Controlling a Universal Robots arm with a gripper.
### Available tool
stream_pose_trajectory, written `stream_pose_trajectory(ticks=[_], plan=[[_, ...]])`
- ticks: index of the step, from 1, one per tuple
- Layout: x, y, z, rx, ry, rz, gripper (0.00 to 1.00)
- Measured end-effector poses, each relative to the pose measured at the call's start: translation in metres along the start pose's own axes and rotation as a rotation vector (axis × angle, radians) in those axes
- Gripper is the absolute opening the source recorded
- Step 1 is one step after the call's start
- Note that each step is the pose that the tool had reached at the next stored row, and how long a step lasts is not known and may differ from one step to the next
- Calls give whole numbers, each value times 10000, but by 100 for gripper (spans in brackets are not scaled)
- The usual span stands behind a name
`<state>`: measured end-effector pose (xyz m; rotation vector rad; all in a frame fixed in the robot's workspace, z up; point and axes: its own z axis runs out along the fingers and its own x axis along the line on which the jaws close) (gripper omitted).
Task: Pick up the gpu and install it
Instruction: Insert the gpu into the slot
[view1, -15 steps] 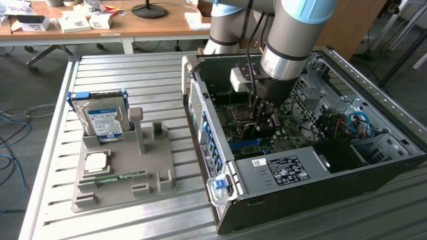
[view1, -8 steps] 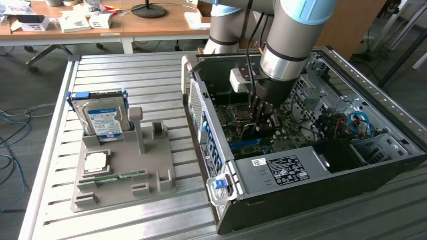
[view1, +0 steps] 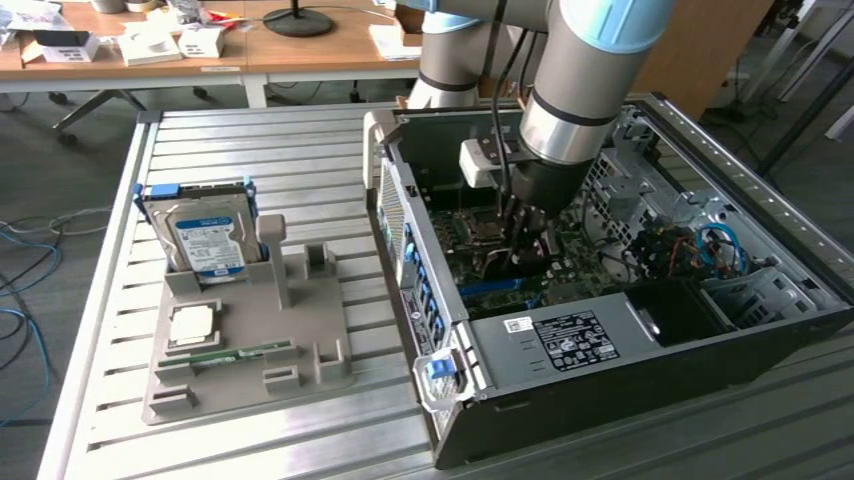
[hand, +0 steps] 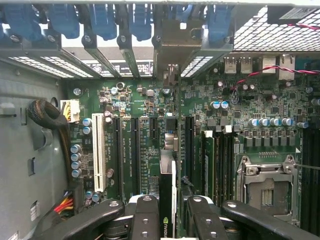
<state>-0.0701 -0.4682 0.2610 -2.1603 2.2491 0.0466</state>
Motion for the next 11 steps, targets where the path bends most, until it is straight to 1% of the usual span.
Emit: stream_pose_trajectory(ticks=[3,11], plan=[[0,0,22,2,-4,0,26],[1,0,43,1,-1,0,26]])
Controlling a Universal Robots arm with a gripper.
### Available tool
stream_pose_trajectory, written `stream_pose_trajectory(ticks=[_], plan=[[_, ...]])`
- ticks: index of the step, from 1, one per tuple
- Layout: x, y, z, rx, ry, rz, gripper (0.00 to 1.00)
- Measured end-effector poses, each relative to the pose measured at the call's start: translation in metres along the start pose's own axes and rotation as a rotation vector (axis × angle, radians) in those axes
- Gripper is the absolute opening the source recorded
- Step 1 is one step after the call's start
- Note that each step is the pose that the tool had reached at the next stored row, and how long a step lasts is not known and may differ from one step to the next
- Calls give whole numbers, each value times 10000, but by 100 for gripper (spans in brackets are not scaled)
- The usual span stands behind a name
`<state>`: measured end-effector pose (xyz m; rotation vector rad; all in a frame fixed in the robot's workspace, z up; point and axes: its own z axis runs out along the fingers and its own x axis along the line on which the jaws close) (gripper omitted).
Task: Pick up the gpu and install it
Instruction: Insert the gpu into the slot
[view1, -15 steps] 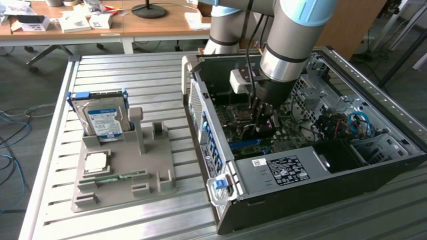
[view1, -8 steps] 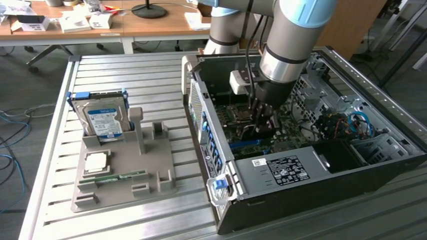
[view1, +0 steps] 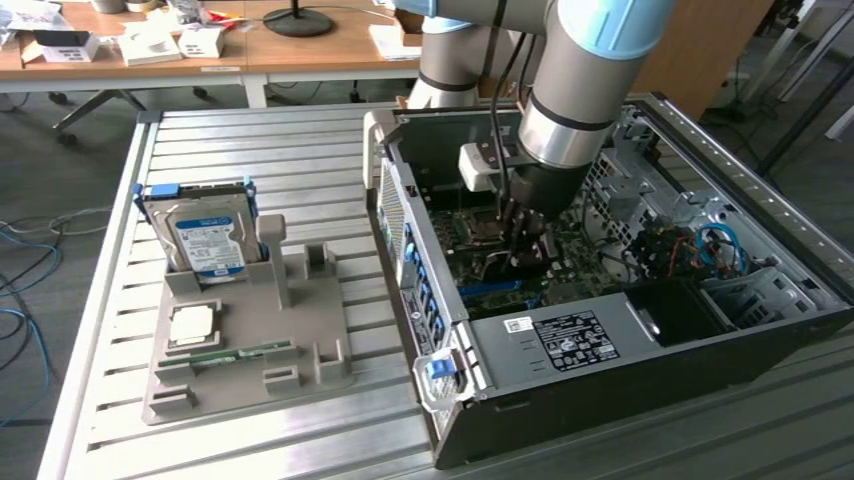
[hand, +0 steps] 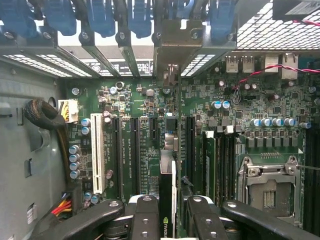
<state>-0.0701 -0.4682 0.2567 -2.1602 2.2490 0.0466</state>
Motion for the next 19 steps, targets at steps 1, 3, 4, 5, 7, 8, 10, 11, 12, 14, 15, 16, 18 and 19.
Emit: stream_pose_trajectory(ticks=[1,3,4,5,7,8,10,11,12,14,15,16,18,19], plan=[[0,0,0,0,0,0,26],[0,1,5,0,0,1,26],[0,5,5,0,0,2,26],[0,7,5,0,1,1,26],[0,11,7,1,-1,0,26],[-2,13,8,1,-3,0,26],[-2,14,7,0,-1,0,26],[-3,15,7,1,-1,1,26],[-3,17,7,1,-1,1,26],[-2,20,7,2,-1,0,26],[-2,21,7,3,-1,0,26],[-2,21,7,3,-1,0,26],[-2,21,7,3,-1,0,26],[-2,21,7,3,-1,0,26]])
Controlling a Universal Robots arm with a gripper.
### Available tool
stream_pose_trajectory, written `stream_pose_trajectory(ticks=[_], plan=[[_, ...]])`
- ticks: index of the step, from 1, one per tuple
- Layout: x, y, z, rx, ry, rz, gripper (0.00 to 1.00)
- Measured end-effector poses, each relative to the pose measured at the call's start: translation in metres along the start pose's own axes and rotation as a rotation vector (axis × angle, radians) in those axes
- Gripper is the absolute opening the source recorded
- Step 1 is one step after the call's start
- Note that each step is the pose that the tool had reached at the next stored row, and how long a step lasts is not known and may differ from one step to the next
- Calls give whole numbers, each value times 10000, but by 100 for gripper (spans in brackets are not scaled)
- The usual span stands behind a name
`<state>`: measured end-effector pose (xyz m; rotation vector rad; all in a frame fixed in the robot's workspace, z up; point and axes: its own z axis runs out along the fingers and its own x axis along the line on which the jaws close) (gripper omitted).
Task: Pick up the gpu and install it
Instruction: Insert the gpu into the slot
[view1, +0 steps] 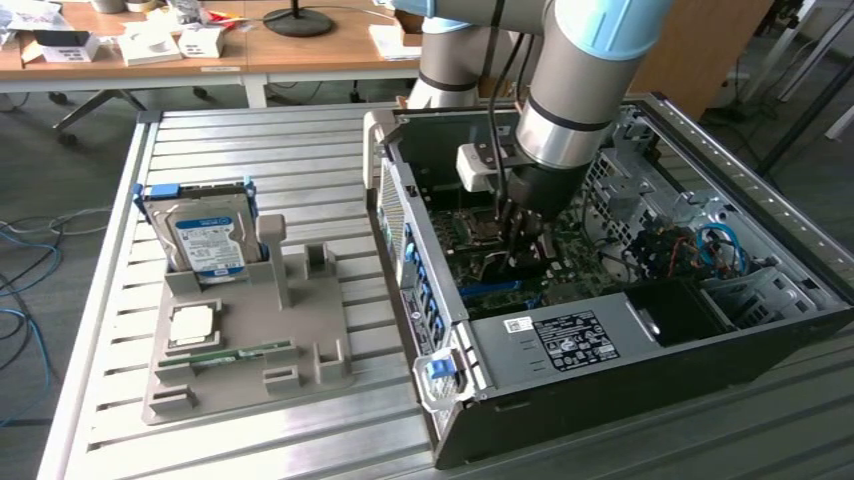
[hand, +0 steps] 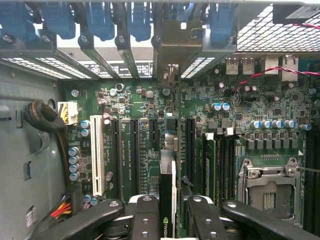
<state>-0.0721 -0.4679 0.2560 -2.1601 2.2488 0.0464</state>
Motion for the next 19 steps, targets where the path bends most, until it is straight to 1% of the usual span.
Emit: stream_pose_trajectory(ticks=[19], plan=[[1,5,27,0,0,0,26]])
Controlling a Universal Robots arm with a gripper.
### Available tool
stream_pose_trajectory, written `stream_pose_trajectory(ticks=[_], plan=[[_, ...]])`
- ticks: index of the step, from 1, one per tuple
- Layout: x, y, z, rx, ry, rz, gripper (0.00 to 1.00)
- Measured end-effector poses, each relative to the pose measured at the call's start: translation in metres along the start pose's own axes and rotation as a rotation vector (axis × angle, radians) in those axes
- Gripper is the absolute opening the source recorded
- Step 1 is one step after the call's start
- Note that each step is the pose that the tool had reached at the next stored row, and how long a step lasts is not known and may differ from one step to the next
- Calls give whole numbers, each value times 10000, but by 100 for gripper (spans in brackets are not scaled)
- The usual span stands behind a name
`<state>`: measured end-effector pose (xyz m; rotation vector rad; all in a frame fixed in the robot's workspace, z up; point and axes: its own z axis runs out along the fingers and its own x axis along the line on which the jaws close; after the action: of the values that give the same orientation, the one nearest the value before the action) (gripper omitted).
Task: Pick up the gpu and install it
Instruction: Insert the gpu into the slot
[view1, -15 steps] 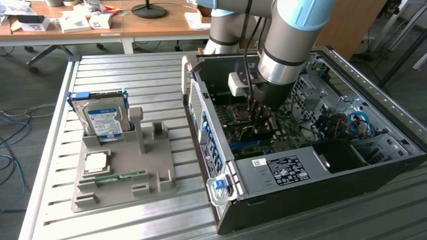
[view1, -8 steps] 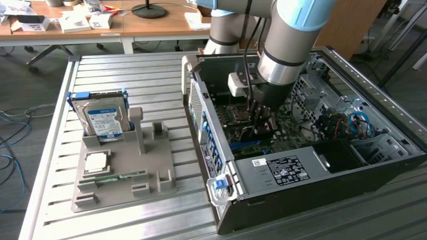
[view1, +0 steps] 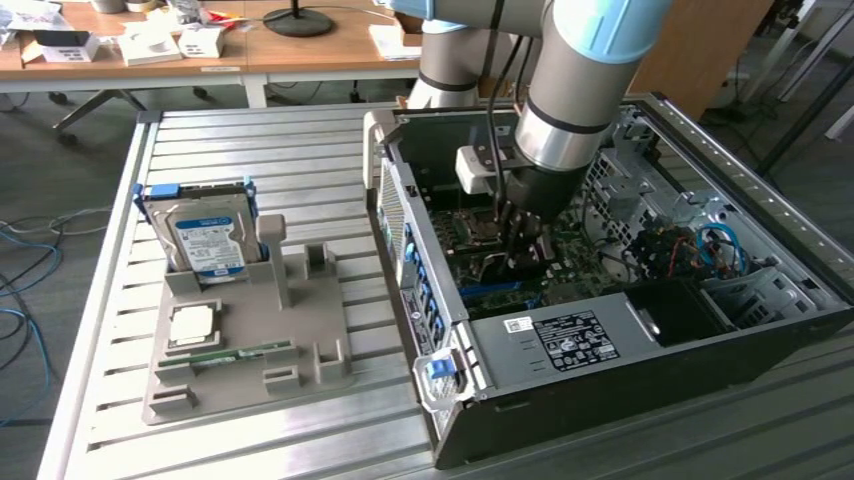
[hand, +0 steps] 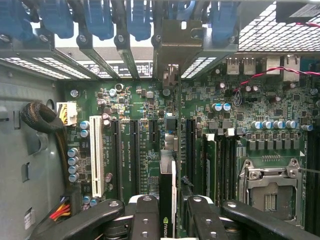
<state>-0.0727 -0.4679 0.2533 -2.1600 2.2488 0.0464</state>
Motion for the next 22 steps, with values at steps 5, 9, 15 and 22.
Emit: stream_pose_trajectory(ticks=[5,9,15,22], plan=[[0,2,1,0,0,0,26],[-1,8,1,0,0,0,26],[0,9,3,-1,1,0,26],[0,8,12,0,-2,0,26]])
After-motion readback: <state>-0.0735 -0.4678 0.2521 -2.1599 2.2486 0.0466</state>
